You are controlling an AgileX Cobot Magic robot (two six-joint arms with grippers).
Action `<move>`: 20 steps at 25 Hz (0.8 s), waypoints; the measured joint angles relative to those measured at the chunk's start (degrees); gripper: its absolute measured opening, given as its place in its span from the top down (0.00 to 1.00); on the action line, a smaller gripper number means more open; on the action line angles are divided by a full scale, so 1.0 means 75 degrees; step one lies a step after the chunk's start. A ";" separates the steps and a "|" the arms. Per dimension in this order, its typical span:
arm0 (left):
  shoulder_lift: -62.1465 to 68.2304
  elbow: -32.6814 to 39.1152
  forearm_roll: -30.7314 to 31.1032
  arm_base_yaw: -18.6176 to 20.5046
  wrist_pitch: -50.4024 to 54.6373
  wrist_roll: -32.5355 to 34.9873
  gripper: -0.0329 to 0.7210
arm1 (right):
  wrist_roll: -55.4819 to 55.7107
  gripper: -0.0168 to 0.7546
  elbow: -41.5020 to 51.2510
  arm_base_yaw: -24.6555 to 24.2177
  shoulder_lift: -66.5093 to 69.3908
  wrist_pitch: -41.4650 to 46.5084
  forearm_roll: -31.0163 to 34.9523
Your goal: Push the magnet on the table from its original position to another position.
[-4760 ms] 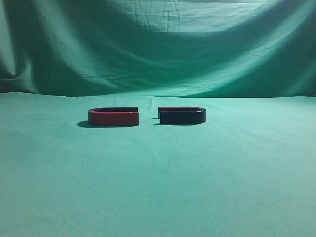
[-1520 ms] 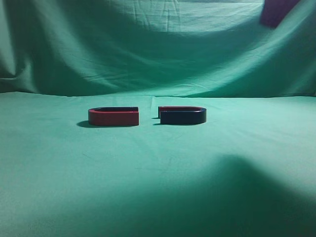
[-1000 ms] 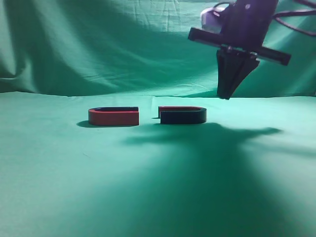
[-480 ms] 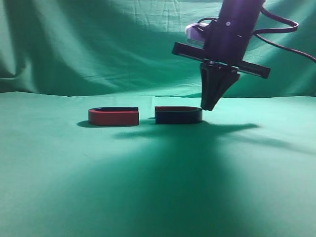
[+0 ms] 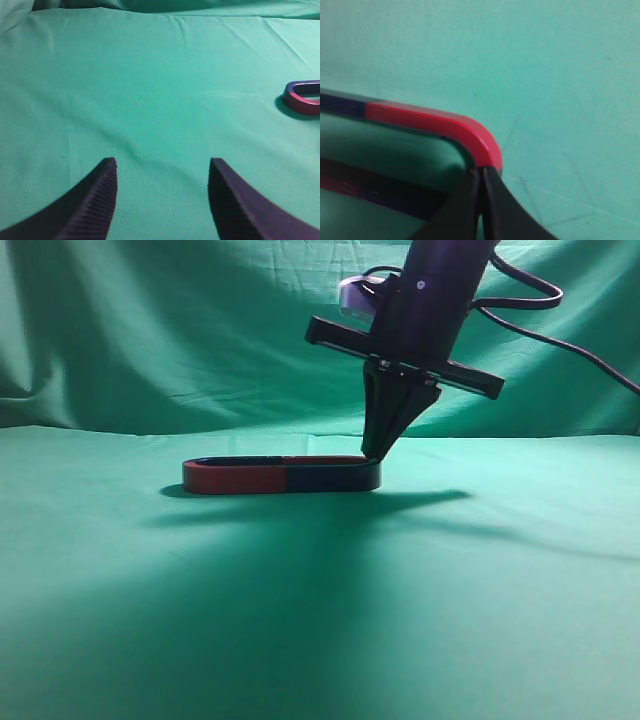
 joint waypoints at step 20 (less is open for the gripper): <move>0.0000 0.0000 0.0000 0.0000 0.0000 0.0000 0.46 | 0.0058 0.98 -0.1635 0.0141 -0.1840 0.2651 -0.0071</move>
